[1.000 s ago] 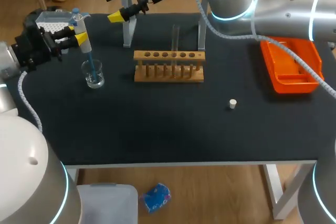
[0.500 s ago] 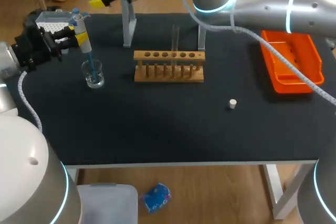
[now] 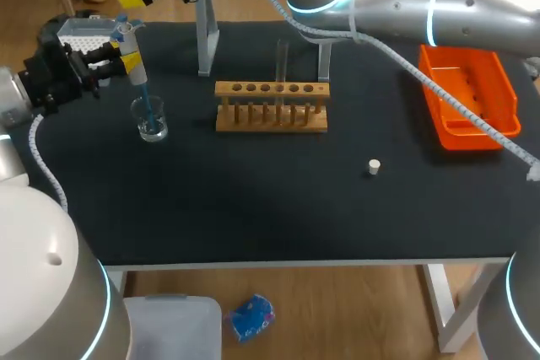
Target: Invert the test tube, pick up the pipette, mount the tip to pipette, aspirate from beaker and dispense into the tube, eject the tip, return the pipette, and cap with the stopper.
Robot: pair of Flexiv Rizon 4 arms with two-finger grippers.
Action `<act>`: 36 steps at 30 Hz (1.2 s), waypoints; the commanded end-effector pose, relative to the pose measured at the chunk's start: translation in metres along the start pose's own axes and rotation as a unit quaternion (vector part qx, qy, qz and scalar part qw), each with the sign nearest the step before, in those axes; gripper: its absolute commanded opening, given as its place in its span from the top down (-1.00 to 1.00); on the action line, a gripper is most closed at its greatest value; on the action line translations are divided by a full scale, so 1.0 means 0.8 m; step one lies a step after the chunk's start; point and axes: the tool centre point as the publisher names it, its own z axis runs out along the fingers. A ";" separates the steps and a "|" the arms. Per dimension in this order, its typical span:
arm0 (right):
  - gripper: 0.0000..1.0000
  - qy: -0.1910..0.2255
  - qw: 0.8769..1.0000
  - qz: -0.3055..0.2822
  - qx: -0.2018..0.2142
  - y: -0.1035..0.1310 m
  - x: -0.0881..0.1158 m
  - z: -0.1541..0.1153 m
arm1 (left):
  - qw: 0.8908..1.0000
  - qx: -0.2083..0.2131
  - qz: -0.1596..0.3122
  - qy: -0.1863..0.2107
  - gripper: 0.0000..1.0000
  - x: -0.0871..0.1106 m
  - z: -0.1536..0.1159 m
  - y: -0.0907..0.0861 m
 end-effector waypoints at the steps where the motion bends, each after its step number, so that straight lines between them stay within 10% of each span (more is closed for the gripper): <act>1: 1.00 0.016 1.000 0.000 -0.008 -0.007 -0.009 0.010 | 1.000 0.001 0.001 -0.001 1.00 0.001 0.000 0.001; 36: 1.00 0.020 0.999 0.021 -0.014 -0.032 -0.010 0.022 | 1.000 0.001 0.001 -0.001 1.00 0.001 0.000 0.001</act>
